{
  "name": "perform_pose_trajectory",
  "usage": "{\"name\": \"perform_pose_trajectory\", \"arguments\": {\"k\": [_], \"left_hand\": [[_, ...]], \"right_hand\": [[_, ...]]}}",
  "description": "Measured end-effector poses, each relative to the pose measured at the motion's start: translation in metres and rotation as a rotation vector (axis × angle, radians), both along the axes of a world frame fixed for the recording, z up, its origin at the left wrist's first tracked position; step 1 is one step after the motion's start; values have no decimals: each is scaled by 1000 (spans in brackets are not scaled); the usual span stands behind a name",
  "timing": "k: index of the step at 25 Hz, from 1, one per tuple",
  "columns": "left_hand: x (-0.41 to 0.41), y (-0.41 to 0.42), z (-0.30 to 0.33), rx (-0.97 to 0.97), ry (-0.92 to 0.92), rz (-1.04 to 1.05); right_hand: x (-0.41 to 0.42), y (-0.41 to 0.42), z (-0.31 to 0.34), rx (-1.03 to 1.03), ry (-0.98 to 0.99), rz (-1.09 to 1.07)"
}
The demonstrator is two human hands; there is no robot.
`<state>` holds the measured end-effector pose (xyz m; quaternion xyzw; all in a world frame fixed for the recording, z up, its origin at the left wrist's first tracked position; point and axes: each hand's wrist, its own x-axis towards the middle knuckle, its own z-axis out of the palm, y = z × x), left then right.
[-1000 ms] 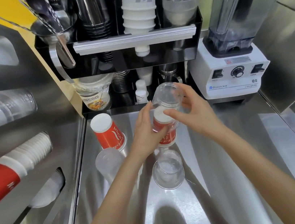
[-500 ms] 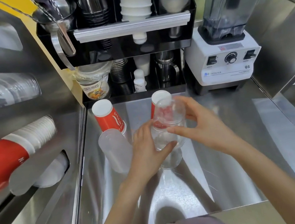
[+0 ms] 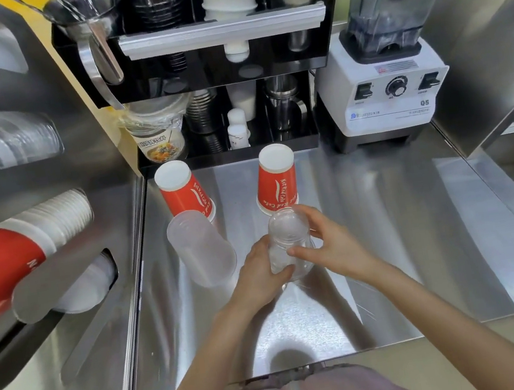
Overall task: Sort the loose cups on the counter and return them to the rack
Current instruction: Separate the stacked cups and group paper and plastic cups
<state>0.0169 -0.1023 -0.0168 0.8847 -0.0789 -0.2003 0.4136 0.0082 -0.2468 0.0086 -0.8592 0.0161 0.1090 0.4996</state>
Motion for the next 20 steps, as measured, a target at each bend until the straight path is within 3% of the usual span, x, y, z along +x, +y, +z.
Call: {"name": "perform_pose_trajectory", "arguments": {"k": [10,13,17,20], "left_hand": [[12,11,-1,-13,49,-62],[18,11,19,-65,-29,-3],[38,11,49,-137,-179,29],[64,5,68,-69,-303,-12]], "right_hand": [[0,-5,-1,-53,84,100],[5,-17,8,-64,88,139],[24,-32,9,-39,3,-17],[51,-32,8,-68,-41,-113]]}}
